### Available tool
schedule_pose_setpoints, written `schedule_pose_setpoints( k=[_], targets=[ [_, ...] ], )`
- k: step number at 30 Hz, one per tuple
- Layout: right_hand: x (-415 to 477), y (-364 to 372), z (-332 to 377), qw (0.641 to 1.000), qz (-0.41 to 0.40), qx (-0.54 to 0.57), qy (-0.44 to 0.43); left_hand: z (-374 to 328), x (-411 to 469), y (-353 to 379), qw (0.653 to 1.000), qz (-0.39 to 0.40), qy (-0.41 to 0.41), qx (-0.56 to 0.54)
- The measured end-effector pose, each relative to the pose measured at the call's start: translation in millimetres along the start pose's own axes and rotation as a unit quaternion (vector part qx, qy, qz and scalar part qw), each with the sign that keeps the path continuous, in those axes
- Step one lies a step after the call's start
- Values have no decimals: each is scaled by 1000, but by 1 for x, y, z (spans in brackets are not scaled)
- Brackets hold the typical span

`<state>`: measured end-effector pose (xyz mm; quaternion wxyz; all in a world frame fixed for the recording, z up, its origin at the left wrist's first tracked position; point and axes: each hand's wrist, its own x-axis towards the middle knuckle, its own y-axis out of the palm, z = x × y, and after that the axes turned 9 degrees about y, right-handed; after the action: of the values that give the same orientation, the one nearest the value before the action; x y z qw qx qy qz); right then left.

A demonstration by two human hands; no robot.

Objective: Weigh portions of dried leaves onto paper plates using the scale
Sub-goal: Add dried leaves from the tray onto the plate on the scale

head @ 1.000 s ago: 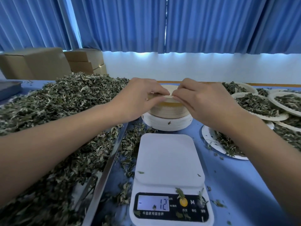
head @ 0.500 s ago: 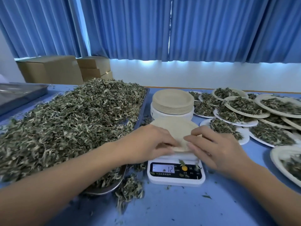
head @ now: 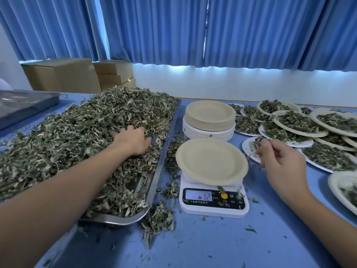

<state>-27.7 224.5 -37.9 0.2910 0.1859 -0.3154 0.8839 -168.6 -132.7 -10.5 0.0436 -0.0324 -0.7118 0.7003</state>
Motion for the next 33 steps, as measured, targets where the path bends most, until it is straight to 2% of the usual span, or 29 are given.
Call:
schedule_pose_setpoints(
  k=[2,6,10,12,17,22,27,28,33],
  targets=[
    [5,0,-5,1000,17,-22,13,-4,10,6,999,-11,8,-33],
    [9,4,-6,994,85,-66,24,-20,22,16,987,-55,79,-129],
    [8,6,-3,986,116,-120,4,-26,29,22,977,-61,173,-111],
    [8,6,-1,984,122,-126,6,-22,32,23,973,-67,193,-102],
    [8,4,3,985,131,-115,18,-20,28,29,961,-157,209,-87],
    [6,3,6,984,136,-113,15,-22,23,29,954,-251,153,-53],
    [5,1,9,983,144,-115,15,-22,29,28,973,-120,174,-98],
    [5,1,9,982,146,-117,16,-21,29,27,972,-116,181,-96],
    [5,2,9,977,162,-138,17,-23,27,29,961,-197,177,-75]
  ],
)
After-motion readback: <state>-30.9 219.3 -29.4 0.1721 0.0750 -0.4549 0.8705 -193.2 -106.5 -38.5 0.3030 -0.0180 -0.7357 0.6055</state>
